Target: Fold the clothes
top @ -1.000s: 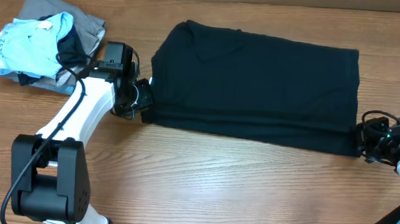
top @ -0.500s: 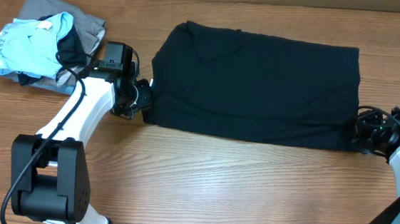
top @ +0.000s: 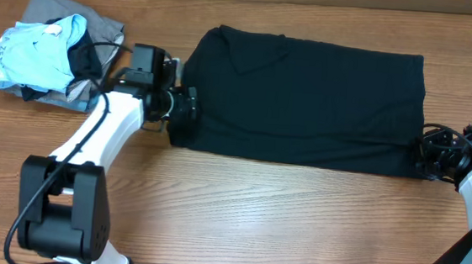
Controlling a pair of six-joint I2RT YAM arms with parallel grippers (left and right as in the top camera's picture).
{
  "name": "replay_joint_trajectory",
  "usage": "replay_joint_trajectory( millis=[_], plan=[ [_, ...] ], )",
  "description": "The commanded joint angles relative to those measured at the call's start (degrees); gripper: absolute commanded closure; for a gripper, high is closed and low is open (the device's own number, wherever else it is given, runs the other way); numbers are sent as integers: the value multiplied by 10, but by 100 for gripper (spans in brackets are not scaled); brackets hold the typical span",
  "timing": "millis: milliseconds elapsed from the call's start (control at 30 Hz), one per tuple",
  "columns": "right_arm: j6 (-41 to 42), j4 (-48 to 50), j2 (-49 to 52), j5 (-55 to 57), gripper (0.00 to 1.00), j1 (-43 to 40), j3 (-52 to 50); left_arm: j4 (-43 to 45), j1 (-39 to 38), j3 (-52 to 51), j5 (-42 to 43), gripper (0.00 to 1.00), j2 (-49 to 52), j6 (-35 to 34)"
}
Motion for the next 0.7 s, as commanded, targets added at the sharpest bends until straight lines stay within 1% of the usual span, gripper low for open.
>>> replay_joint_trajectory(
  millis=[0,33,67,133,167,233,333,500,667],
  plan=[
    [3,1,2,7,96,1,13,11,-16,0,36,25,41,51],
    [3,1,2,7,96,1,13,13,-18,0,40,28,51,53],
    [3,-1,2,7,96,1,13,15,-19,0,37,40,66,52],
    [2,-5,2,7,96,1,13,17,-19,0,34,48,67,52],
    [2,-5,2,7,96,1,13,23,-18,0,33,56,66,52],
    [2,-5,2,7,96,1,13,26,-18,0,33,68,66,52],
    [2,-5,2,7,96,1,13,23,-17,1,33,96,66,52],
    [0,-4,2,7,96,1,13,-1,8,28,33,96,64,25],
    [-17,5,2,7,96,11,13,-14,30,35,30,96,64,22]
  ],
)
